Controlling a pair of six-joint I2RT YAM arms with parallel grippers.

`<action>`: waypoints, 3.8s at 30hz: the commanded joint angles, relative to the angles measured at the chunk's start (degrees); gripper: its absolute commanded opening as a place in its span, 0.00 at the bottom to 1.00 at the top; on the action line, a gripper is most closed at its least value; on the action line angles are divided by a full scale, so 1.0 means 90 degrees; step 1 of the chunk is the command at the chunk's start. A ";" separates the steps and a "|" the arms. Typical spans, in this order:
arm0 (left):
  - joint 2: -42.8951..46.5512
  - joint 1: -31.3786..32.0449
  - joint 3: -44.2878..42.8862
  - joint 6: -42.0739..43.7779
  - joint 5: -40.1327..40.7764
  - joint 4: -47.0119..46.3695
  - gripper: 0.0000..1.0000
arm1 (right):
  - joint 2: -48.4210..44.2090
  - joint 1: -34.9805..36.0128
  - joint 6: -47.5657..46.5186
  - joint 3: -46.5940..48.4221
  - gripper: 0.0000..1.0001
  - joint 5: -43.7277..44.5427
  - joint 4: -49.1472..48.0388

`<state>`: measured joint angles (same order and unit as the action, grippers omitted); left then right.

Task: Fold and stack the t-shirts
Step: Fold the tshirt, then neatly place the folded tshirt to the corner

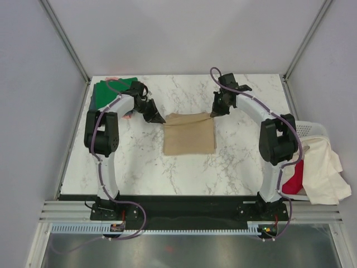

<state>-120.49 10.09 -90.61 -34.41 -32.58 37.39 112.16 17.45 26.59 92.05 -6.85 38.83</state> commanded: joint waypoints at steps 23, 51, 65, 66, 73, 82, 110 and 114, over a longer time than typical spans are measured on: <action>0.2478 0.0392 0.2615 0.1450 0.1509 -0.3361 0.89 | -0.3716 0.0226 0.0414 -0.3427 0.79 0.0557 -0.1519; -0.0761 0.0647 0.0985 0.1275 0.0887 -0.4114 0.55 | -0.7111 0.1762 0.1909 -0.9408 0.83 -0.0068 -0.4988; -0.1281 0.0657 0.0459 0.0670 -0.0578 -0.4770 0.02 | -0.6896 0.1762 0.1831 -0.9388 0.83 -0.0088 -0.5125; -0.1203 0.0647 0.0449 0.0611 -0.0744 -0.4750 0.02 | -0.6886 0.1762 0.1831 -0.9398 0.83 -0.0088 -0.5125; 0.0095 0.0569 -0.0253 0.1274 -0.0414 -0.2624 0.02 | -0.7091 0.1762 0.1850 -0.9476 0.82 -0.0098 -0.5115; 0.1228 -0.0270 -0.0626 0.2104 -0.0003 -0.0894 0.02 | -0.7481 0.1762 0.1870 -0.9622 0.82 -0.0147 -0.5066; 0.1523 -0.1314 -0.3505 0.3433 0.1022 0.0318 0.02 | -0.7560 0.1762 0.1802 -0.9710 0.82 -0.0362 -0.5213; 0.1288 -0.1423 -0.3887 0.3384 0.0993 0.0406 0.02 | -0.7501 0.1762 0.1792 -0.9710 0.81 -0.0381 -0.5242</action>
<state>-107.77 -1.34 -121.23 -6.07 -23.97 41.01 44.31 33.17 43.46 5.48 -9.26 -7.81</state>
